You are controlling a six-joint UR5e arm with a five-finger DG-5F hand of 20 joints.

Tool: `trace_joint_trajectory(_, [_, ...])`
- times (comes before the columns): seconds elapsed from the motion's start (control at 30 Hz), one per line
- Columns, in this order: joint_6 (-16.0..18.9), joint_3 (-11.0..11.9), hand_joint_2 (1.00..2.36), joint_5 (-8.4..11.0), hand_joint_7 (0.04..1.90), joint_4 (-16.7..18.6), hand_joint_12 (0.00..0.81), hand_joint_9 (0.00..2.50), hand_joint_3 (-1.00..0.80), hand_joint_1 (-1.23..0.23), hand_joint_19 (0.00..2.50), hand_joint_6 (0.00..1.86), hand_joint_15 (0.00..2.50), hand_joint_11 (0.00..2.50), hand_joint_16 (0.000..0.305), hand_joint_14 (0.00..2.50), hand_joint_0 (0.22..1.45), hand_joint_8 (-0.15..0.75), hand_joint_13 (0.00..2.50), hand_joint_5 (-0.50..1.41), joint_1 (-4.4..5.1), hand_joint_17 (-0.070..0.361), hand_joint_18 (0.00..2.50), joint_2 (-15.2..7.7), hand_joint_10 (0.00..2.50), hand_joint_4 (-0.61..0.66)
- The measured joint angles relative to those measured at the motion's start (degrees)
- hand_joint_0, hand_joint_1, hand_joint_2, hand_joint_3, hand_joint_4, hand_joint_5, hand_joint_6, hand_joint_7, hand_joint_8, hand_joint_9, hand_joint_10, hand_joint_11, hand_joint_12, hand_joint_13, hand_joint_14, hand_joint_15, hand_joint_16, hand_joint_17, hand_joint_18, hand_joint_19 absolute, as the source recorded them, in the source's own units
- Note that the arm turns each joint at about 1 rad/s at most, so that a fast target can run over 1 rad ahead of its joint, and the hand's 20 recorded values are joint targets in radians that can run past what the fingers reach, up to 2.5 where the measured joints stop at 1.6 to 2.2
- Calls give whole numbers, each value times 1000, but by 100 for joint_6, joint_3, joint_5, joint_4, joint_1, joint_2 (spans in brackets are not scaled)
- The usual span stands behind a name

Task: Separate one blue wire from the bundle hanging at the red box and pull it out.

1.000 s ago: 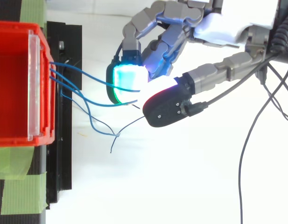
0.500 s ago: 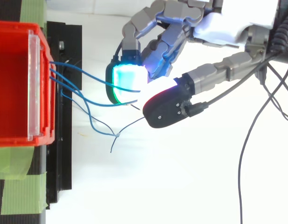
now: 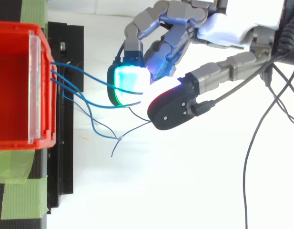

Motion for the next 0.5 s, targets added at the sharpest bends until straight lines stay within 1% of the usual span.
trace_joint_trajectory(0.1, [0, 0, 1007, -1, 892, 0, 474, 964, -423, -782, 514, 874, 1126, 1133, 62, 21, 508, 370, 1183, -222, 1, 140, 685, 0, 19, 237])
trace_joint_trajectory(0.17, [2, 0, 1004, 1, 889, 0, 474, 963, -453, -818, 516, 874, 1125, 1132, 62, 20, 508, 372, 1186, -222, 3, 140, 688, 1, 19, 245])
trace_joint_trajectory(0.43, [3, 0, 1009, 4, 916, 0, 457, 926, -385, -933, 498, 876, 1127, 1118, 59, 23, 564, 352, 1166, -228, 7, 133, 687, 2, 21, 235])
trace_joint_trajectory(0.5, [3, 0, 1010, 4, 910, -1, 453, 922, -370, -939, 491, 878, 1130, 1115, 59, 24, 571, 350, 1164, -228, 8, 133, 692, 2, 20, 234])
